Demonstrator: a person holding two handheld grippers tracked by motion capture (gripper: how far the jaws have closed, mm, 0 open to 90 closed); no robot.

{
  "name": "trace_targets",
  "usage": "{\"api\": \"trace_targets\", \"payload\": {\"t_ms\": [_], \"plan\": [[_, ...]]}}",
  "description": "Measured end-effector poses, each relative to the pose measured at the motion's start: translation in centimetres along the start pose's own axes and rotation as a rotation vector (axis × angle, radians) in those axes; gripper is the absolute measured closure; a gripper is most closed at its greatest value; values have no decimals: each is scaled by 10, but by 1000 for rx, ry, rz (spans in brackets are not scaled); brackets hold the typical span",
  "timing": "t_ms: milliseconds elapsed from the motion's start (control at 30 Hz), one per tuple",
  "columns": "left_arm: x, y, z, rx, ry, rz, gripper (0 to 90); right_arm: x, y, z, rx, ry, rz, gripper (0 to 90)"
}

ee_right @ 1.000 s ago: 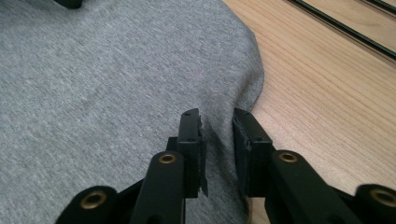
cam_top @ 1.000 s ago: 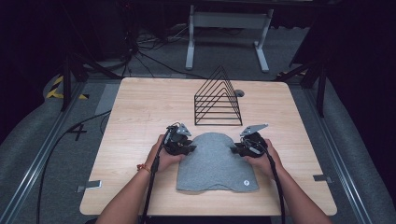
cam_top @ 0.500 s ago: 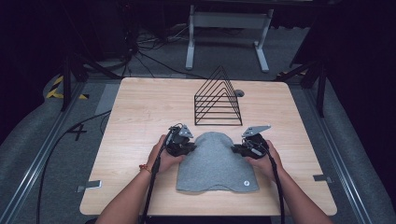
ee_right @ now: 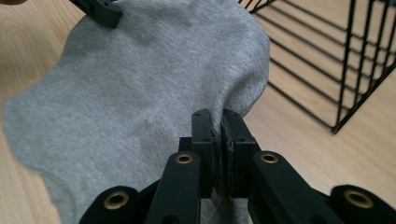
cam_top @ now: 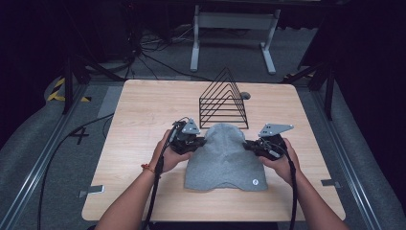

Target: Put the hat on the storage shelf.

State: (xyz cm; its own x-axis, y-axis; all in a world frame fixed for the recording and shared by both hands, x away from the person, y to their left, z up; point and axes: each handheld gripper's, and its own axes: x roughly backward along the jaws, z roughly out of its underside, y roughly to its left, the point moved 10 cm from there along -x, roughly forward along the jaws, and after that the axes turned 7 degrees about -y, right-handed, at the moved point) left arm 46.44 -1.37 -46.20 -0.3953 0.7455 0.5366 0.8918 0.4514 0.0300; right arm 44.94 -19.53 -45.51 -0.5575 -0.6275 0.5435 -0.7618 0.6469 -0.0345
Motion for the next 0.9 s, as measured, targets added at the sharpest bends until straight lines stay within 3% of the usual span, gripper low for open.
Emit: {"api": "trace_targets", "payload": {"t_ms": [500, 900], "plan": [[27, 8, -64, -99, -69, -35, 853, 32, -18, -49, 34, -81, 57, 850], [42, 12, -102, -103, -135, -45, 854, 52, -25, -90, 60, -133, 83, 850]]}}
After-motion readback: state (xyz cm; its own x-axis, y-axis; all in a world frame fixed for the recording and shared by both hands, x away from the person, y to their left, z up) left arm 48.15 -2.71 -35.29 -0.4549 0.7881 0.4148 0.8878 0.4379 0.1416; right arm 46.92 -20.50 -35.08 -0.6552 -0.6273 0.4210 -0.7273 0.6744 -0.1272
